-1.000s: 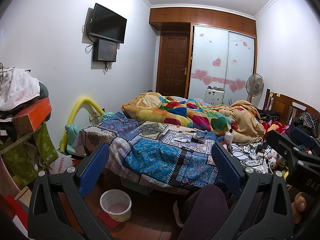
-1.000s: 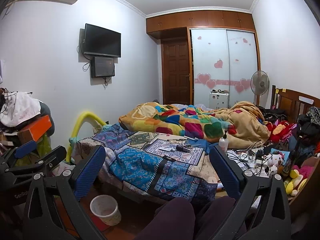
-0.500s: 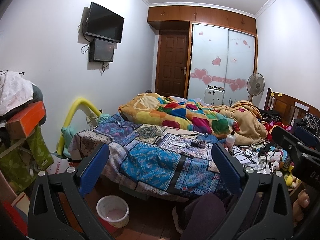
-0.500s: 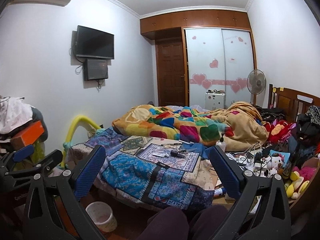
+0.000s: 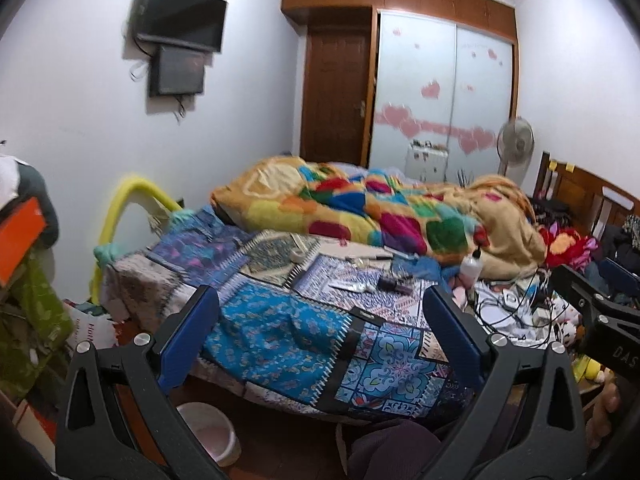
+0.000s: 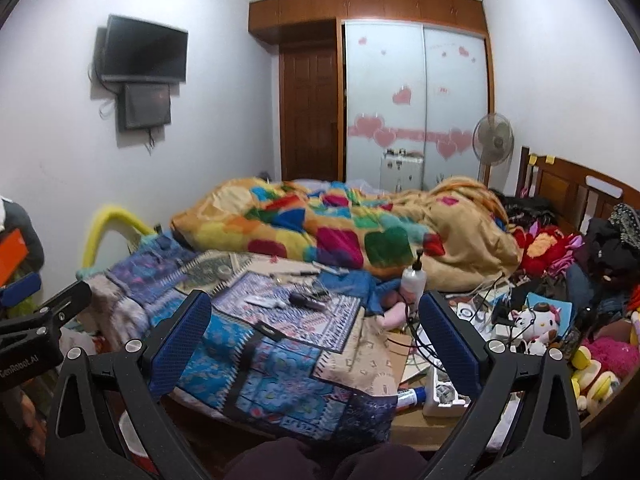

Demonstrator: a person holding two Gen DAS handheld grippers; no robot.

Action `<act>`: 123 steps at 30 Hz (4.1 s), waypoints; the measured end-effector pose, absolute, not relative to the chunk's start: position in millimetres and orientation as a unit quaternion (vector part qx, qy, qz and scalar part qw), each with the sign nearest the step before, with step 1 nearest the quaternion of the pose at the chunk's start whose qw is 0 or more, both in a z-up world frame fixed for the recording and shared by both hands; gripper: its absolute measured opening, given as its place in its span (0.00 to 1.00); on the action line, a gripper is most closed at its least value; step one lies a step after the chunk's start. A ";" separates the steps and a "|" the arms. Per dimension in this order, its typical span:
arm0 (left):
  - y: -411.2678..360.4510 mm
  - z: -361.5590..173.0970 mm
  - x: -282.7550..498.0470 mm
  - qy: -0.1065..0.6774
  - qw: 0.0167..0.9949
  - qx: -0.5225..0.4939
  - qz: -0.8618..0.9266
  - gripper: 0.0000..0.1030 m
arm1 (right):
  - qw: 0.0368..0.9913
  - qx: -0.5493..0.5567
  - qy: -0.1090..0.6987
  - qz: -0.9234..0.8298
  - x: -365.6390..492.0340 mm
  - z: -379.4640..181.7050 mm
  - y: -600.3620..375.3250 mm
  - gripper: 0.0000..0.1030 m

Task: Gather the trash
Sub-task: 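Reach the right gripper to the purple spray can and close on it, then carry the spray can in the right gripper over the white bin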

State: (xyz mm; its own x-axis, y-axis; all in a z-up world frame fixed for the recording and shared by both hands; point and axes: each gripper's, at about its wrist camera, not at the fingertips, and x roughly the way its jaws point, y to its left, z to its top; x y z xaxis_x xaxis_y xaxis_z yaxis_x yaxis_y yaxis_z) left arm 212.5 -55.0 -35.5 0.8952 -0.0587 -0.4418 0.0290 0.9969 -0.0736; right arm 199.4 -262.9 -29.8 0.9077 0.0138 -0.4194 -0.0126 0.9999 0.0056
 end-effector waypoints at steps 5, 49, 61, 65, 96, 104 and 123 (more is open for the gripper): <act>-70.3 -66.6 269.8 0.270 0.962 -0.033 -0.023 1.00 | 0.965 -0.004 0.262 0.013 246.8 -55.0 -276.2 1.00; -174.4 -274.8 484.1 0.439 0.898 -0.017 -0.015 0.54 | 0.850 -0.072 0.457 0.252 507.9 -229.9 -282.2 0.19; -151.0 -271.3 479.2 0.444 0.892 -0.025 -0.081 0.25 | 0.825 -0.063 0.494 0.267 465.2 -230.4 -300.1 0.19; -143.5 -270.7 478.9 0.450 0.887 -0.042 -0.093 0.25 | 0.827 -0.080 0.491 0.261 457.5 -230.6 -297.1 0.19; -136.8 -229.3 450.4 0.416 0.906 -0.018 -0.073 0.24 | 0.869 -0.042 0.427 0.247 454.9 -185.3 -272.9 0.22; -113.3 -162.9 409.0 0.366 0.928 -0.026 -0.065 0.24 | 0.891 -0.050 0.369 0.259 420.8 -117.0 -249.9 0.22; 11.3 -99.9 292.1 0.322 0.945 -0.042 0.031 0.24 | 0.877 -0.079 0.316 0.354 333.8 -59.7 -136.9 0.22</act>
